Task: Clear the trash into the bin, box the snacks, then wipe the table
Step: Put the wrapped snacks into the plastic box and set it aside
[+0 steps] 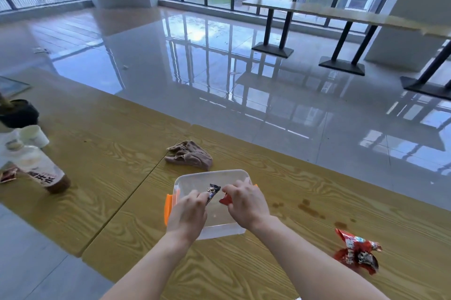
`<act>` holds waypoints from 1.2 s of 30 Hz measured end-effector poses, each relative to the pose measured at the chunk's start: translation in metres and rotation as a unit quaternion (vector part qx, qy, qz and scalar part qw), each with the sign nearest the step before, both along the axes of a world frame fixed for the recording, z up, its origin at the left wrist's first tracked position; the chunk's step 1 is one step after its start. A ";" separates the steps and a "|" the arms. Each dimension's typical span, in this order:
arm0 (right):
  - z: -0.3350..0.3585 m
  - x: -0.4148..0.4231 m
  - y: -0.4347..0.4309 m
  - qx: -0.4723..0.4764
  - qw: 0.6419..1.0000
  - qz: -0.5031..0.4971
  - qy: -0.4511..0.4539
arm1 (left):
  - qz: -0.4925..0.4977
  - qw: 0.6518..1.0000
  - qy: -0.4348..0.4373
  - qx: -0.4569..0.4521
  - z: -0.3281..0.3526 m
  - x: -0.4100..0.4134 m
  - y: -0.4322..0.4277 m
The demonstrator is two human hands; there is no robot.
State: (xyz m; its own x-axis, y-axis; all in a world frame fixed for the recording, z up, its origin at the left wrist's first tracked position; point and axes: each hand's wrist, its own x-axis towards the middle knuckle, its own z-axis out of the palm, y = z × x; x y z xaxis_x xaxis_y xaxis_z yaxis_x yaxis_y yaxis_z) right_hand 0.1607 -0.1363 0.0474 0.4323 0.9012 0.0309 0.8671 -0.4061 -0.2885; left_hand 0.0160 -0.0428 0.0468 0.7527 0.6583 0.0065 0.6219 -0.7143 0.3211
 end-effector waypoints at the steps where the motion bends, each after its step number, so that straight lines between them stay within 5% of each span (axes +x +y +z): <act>1: -0.002 -0.001 0.001 -0.002 1.000 0.005 -0.010 | -0.001 1.000 0.002 -0.003 -0.002 0.001 0.002; 13: -0.006 0.006 0.000 0.050 0.998 0.019 0.022 | -0.009 1.000 -0.017 -0.009 -0.011 0.008 0.008; 25: 0.015 0.041 -0.092 0.096 0.985 -0.127 0.062 | -0.107 0.972 -0.208 0.001 0.020 0.027 -0.073; 36: -0.017 0.097 -0.211 -0.012 0.966 -0.251 0.066 | -0.196 0.976 -0.047 -0.081 -0.023 0.068 -0.156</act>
